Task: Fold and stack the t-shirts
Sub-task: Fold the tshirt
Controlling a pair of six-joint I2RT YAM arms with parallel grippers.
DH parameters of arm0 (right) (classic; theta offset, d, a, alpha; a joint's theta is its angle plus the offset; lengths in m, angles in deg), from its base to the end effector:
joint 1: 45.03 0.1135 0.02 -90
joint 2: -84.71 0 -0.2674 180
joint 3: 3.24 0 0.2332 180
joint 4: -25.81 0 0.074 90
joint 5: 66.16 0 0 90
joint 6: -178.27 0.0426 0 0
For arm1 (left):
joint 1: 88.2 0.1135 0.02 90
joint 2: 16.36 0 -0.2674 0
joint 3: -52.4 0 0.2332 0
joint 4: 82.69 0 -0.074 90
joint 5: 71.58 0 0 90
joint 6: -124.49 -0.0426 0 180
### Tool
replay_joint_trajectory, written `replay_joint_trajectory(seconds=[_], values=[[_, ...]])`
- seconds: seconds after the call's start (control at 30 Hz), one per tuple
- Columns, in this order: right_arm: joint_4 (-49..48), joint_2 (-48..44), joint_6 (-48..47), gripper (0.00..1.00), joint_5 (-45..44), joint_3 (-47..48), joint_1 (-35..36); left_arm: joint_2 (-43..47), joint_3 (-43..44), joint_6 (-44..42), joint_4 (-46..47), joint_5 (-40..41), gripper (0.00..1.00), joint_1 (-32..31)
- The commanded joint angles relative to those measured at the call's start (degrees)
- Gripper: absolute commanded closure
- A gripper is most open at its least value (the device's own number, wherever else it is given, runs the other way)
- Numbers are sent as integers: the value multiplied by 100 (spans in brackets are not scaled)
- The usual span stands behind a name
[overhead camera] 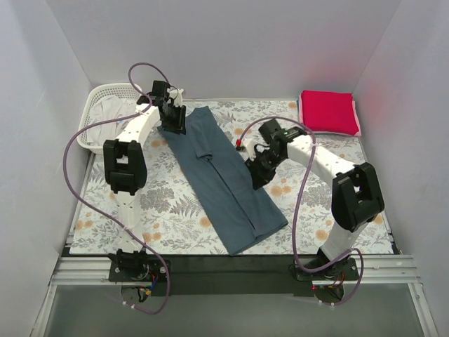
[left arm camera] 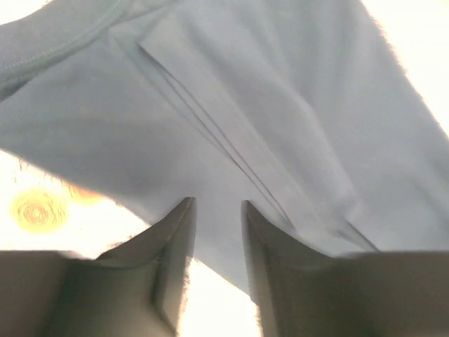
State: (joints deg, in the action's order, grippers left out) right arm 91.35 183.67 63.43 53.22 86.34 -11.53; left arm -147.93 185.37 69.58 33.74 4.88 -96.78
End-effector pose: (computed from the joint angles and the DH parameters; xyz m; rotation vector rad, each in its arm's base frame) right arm 0.2558 0.1944 0.2323 -1.4611 2.4166 0.7660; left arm 0.4775 -0.0821 0.2172 -0.5468 2.6708 -0.5514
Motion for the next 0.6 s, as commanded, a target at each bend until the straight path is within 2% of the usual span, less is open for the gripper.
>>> replay_joint_trajectory(seconds=[0.0,0.1,0.17,0.37,0.57], values=[[105,167,-21,85,-11,538,-449,1063,-694,383,420,-526,72,-3],[44,614,-65,87,-109,583,-440,958,-881,691,218,-843,90,-12],[17,808,-30,92,-135,592,-432,827,-977,814,191,-905,95,-12],[-343,1064,67,99,-276,66,-353,370,-996,1008,112,-686,100,-12],[-712,994,365,99,189,-927,235,-219,-829,956,41,-606,100,-82]])
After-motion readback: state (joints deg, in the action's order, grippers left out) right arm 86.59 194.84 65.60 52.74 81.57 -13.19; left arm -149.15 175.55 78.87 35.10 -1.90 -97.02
